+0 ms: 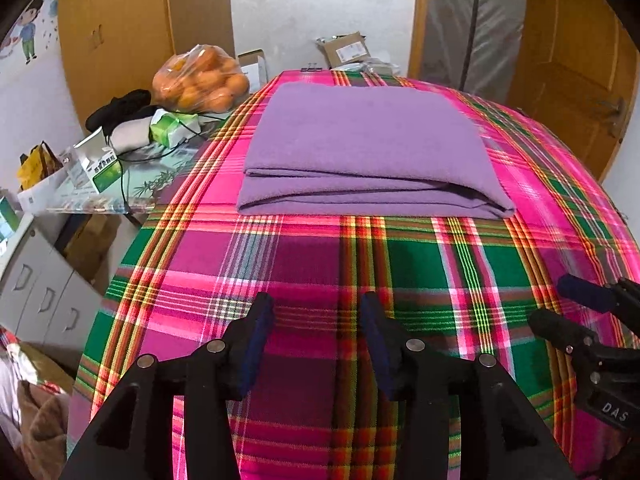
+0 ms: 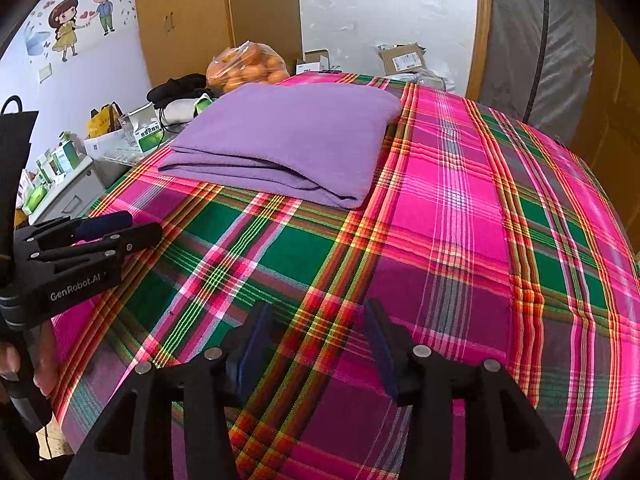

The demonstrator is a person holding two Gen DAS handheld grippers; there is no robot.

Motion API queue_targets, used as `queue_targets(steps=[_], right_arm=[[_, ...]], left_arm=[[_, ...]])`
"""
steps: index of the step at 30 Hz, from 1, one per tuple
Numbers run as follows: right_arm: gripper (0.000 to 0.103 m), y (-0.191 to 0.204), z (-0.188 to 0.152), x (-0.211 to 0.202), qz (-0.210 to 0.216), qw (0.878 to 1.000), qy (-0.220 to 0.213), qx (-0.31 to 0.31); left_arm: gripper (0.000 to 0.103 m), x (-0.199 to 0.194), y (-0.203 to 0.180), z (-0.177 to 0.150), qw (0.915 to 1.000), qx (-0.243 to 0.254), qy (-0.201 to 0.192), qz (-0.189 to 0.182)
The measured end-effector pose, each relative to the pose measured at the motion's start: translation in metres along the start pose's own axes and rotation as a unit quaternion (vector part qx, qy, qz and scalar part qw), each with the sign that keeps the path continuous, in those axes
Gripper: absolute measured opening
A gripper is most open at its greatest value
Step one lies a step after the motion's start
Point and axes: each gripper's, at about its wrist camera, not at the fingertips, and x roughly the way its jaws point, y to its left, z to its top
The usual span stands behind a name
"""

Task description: Fold clothes

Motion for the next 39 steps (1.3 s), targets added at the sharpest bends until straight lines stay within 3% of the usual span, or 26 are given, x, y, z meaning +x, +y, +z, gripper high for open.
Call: queue_targets(steps=[30,34,39], right_arm=[[0.057,0.002,0.013,0.012,-0.017,1.0,0.004,-0.001],[0.059,0.001,0.016,0.015,-0.018,1.0,0.005,0.0],[0.06,0.002,0.017,0.016,-0.017,1.0,0.005,0.001]], left_arm=[[0.054,0.001,-0.002,0.002,1.0,-0.002,0.002,0.002],[0.065,0.002,-0.005,0.002,0.9999,0.006,0.005,-0.007],[0.067,0.003,-0.007,0.004,0.9999,0.007,0.007,-0.007]])
